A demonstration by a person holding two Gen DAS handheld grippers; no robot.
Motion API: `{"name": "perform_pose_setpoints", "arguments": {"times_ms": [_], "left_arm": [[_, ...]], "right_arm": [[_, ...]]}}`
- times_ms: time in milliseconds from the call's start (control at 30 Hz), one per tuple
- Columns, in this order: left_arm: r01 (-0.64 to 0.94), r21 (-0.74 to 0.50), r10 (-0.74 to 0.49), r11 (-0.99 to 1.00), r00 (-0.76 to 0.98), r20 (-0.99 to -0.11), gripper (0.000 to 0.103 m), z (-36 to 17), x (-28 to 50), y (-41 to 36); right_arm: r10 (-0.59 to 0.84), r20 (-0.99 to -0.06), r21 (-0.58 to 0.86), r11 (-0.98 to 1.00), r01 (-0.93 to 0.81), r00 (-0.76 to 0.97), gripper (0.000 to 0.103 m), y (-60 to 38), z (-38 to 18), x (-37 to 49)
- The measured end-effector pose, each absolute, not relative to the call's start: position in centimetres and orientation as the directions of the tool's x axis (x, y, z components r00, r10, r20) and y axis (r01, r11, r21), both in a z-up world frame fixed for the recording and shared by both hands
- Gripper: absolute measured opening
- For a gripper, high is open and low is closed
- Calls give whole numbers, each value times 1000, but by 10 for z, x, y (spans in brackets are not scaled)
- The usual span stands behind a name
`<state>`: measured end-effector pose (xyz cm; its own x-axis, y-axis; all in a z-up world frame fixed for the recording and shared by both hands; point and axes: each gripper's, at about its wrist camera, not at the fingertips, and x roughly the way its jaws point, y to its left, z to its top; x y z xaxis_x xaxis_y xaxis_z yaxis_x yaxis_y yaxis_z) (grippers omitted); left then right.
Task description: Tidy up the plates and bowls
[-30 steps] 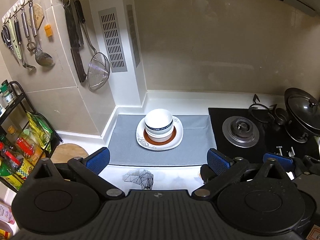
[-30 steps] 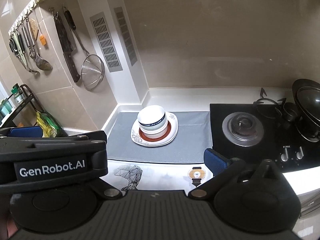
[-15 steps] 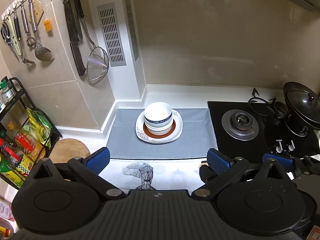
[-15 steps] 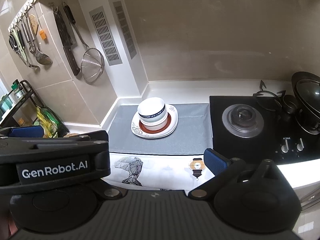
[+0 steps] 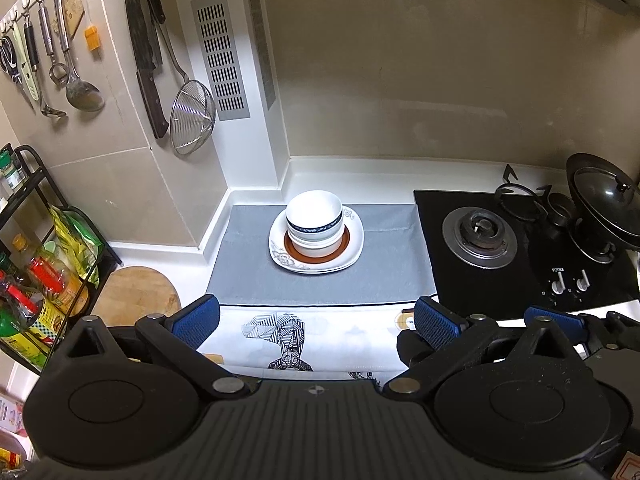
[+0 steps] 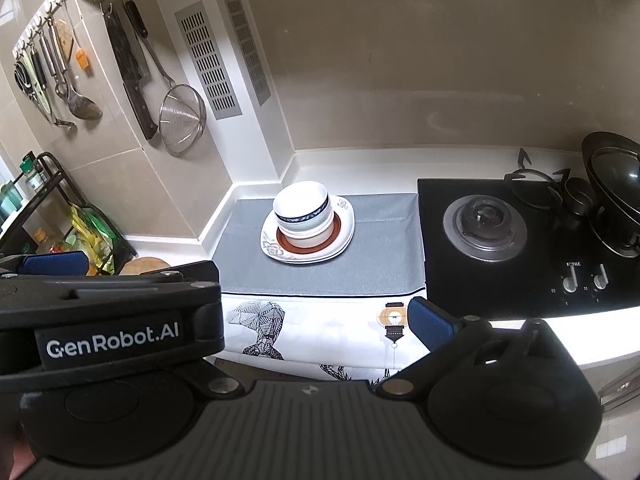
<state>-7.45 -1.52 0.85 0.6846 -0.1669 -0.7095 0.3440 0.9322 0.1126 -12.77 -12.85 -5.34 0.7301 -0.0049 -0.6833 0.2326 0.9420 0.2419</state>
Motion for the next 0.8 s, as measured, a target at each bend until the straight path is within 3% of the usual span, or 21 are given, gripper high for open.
{"name": "perform_pose_setpoints", "arguments": {"times_ms": [800], "left_arm": [[345,109,-160,932,663,-732,103,-1,-57,-18]], "right_arm": [[1,-707,239,942,238,707,102,-130,-62,-109]]}}
